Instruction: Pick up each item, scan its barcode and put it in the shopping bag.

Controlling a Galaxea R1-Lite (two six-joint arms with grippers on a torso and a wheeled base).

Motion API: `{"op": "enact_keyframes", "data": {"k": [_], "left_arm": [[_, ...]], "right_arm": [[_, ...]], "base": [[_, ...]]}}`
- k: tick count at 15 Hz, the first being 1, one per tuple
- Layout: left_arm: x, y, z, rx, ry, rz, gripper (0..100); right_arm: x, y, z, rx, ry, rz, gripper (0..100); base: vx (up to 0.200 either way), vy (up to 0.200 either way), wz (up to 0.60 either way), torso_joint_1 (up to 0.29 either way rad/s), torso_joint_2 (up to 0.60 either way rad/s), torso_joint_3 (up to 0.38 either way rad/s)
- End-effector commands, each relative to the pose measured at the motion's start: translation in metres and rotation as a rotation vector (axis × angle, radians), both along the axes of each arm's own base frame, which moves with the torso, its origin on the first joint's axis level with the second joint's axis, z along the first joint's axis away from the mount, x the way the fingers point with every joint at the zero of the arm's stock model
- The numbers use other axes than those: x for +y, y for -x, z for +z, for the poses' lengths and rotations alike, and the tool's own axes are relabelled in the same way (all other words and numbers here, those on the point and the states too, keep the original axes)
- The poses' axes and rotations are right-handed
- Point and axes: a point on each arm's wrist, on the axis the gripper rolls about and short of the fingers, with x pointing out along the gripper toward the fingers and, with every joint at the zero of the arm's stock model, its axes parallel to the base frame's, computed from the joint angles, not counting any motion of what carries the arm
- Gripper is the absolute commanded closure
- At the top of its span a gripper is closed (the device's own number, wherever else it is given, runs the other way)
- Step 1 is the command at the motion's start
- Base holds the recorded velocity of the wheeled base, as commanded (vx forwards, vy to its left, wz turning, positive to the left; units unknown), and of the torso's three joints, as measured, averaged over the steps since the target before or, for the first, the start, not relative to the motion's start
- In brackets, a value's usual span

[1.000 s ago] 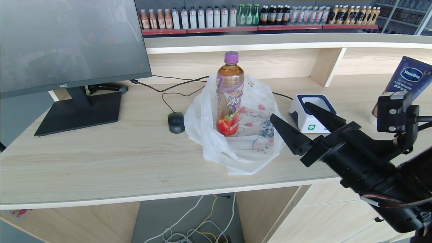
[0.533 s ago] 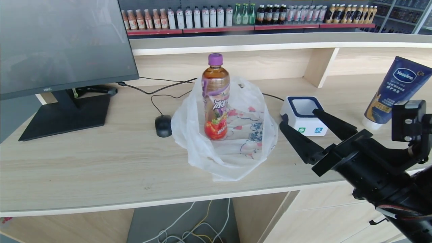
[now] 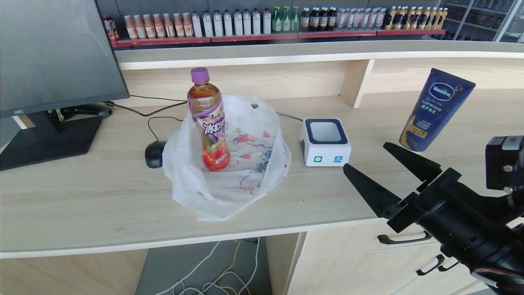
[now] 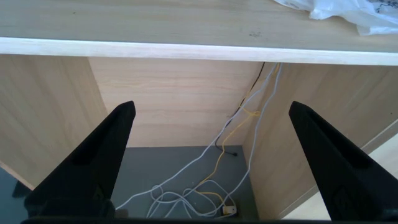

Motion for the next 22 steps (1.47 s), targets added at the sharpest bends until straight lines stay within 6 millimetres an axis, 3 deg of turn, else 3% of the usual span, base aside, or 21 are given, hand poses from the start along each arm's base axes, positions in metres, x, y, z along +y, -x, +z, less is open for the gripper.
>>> {"op": "enact_keyframes", "data": {"k": [1,18,22], "left_arm": [[0.000,0.000,0.000,0.000,0.001,0.001,0],[0.000,0.000,0.000,-0.001,0.001,0.000,0],[0.000,0.000,0.000,-0.001,-0.002,0.000,0]], "right_arm": [[-0.001,0.002,-0.007,0.020,0.031,0.012,0],[-0.010,0.015,-0.013,0.035,0.046,0.029,0],[-0.003,0.008,-0.003,-0.014,0.038,0.042,0]], "base": [[0.000,-0.200,0.00,0.022,0.01,0.002],[0.000,-0.200,0.00,0.001,0.00,0.002],[0.000,0.000,0.00,0.000,0.00,0.000]]}}
